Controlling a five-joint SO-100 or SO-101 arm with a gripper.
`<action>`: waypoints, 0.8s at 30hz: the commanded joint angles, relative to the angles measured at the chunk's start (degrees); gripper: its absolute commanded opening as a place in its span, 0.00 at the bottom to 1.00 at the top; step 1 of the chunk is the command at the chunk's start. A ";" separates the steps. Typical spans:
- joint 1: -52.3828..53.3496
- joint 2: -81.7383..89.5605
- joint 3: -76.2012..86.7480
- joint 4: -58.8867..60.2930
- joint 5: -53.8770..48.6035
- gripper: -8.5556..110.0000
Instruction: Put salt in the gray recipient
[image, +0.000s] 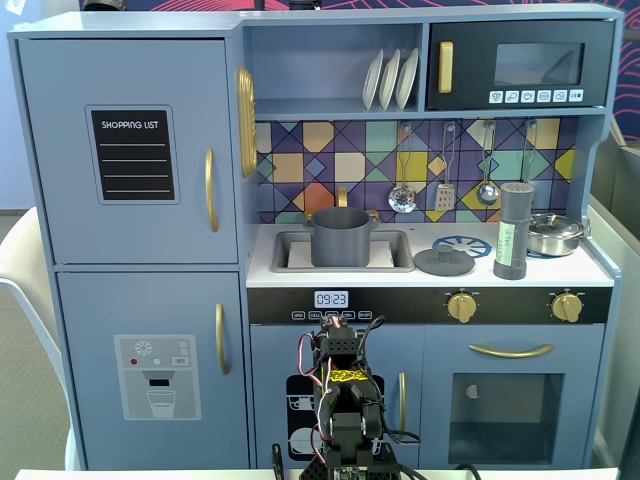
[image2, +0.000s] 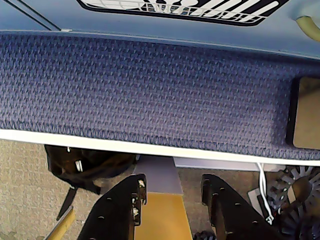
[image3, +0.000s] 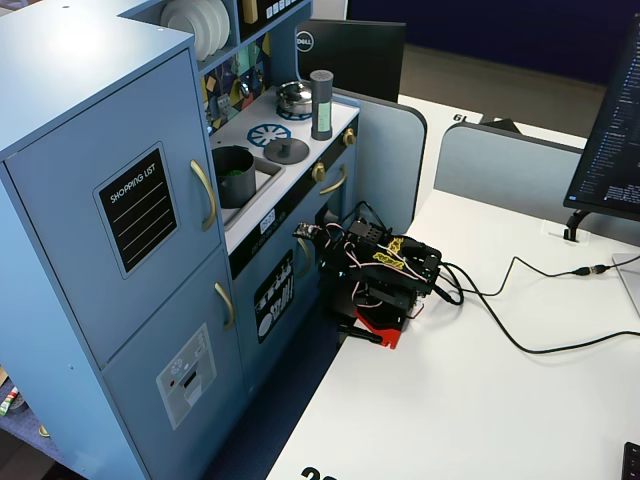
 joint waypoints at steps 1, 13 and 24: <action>-0.35 0.18 -0.26 0.09 -1.32 0.07; -0.35 0.18 -0.26 0.09 -1.41 0.07; 23.29 -5.45 -22.32 -6.24 0.62 0.07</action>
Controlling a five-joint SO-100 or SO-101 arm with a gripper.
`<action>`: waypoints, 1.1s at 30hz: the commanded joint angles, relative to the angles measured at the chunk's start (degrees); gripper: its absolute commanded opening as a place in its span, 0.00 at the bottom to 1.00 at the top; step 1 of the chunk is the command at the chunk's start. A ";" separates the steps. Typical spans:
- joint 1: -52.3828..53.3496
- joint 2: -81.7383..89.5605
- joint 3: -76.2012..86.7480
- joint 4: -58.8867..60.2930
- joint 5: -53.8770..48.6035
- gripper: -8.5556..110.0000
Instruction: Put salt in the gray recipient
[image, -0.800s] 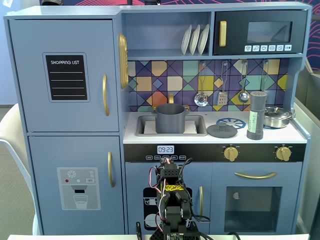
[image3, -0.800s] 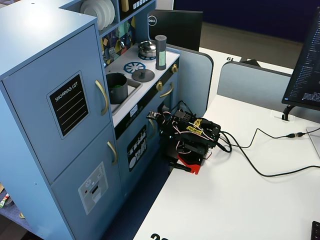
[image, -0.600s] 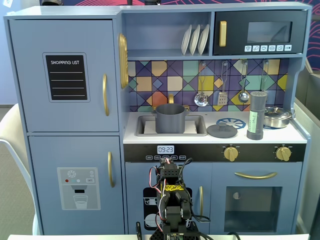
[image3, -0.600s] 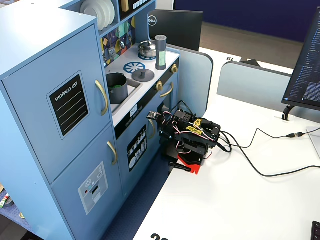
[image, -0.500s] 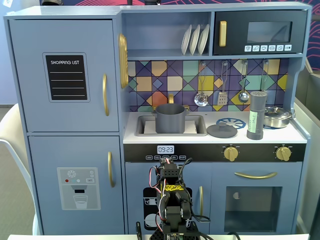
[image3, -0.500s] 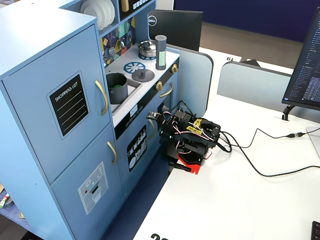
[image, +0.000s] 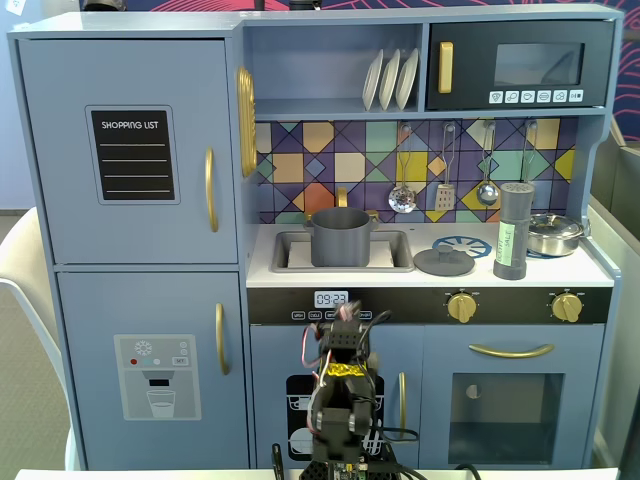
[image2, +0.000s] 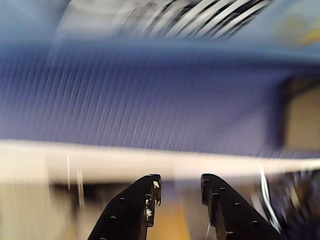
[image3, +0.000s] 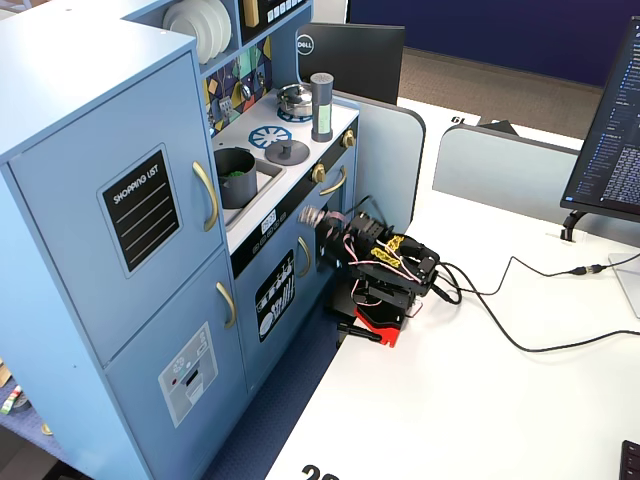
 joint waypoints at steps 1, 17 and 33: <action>15.47 -2.99 -16.79 -4.04 -2.90 0.07; 37.88 -23.64 -37.88 -47.20 -1.23 0.16; 39.81 -53.17 -45.97 -80.33 5.19 0.53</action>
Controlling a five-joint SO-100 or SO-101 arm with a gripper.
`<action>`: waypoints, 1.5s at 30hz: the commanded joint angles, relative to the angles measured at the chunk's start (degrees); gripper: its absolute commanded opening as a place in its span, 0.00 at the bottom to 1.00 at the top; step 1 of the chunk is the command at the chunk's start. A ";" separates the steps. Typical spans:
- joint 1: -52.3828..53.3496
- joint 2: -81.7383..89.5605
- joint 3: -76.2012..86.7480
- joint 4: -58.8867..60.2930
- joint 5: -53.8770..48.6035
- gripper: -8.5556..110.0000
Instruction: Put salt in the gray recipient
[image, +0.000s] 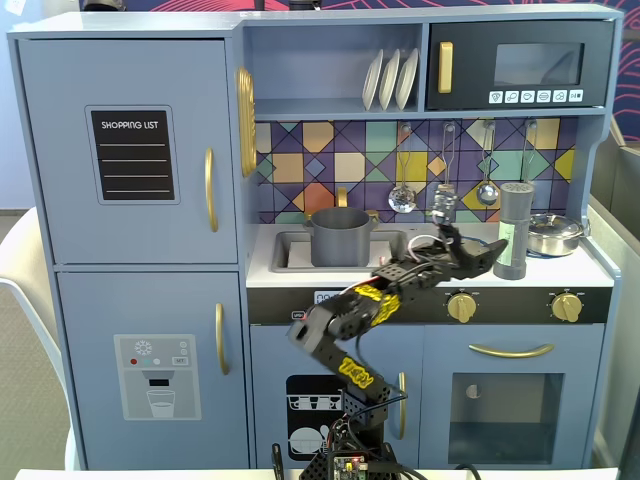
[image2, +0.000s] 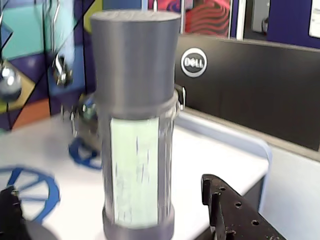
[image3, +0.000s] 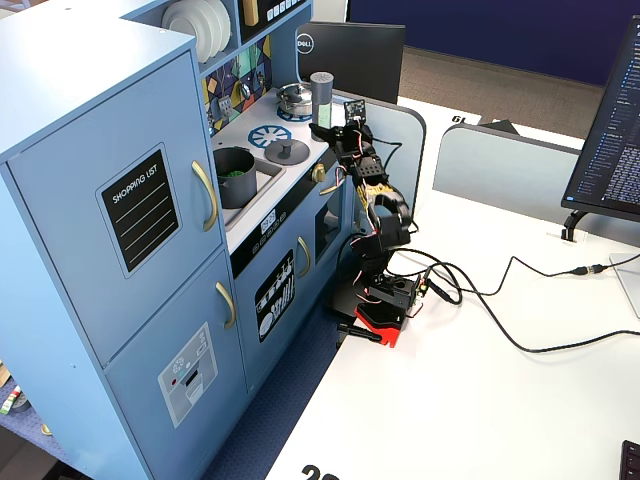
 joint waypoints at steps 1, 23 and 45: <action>0.18 -6.15 -6.50 -7.82 2.46 0.54; -2.11 -37.88 -35.16 -14.24 0.09 0.49; -5.27 -34.54 -41.75 -16.52 10.81 0.07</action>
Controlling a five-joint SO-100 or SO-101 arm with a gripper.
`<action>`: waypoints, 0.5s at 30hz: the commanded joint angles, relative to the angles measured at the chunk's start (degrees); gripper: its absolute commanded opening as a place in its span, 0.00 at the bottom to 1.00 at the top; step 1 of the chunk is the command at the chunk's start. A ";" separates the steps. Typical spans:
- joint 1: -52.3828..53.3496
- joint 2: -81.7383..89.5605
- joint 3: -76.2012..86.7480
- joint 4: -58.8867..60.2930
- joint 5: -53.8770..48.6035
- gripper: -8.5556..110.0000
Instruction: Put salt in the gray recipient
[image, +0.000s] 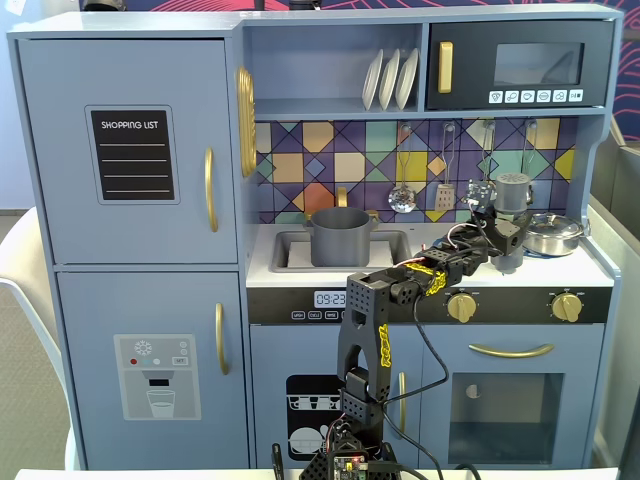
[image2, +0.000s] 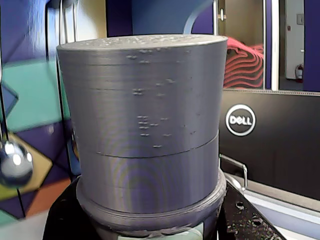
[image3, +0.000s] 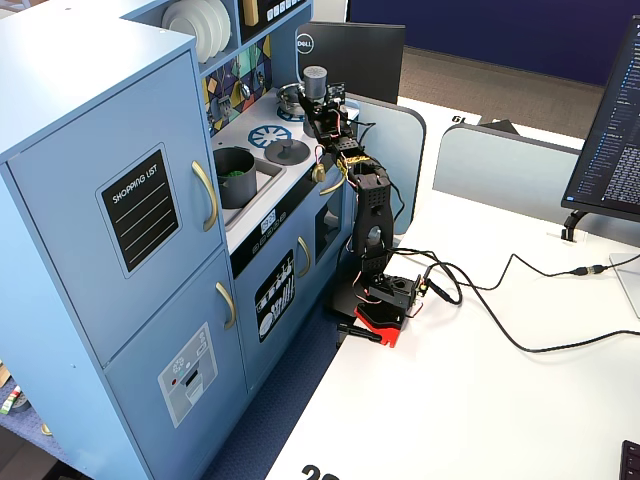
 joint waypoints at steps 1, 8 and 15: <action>-1.32 9.84 -6.24 2.46 6.94 0.07; -4.66 17.58 -19.95 29.09 30.94 0.07; -13.18 24.87 -21.97 41.48 49.83 0.07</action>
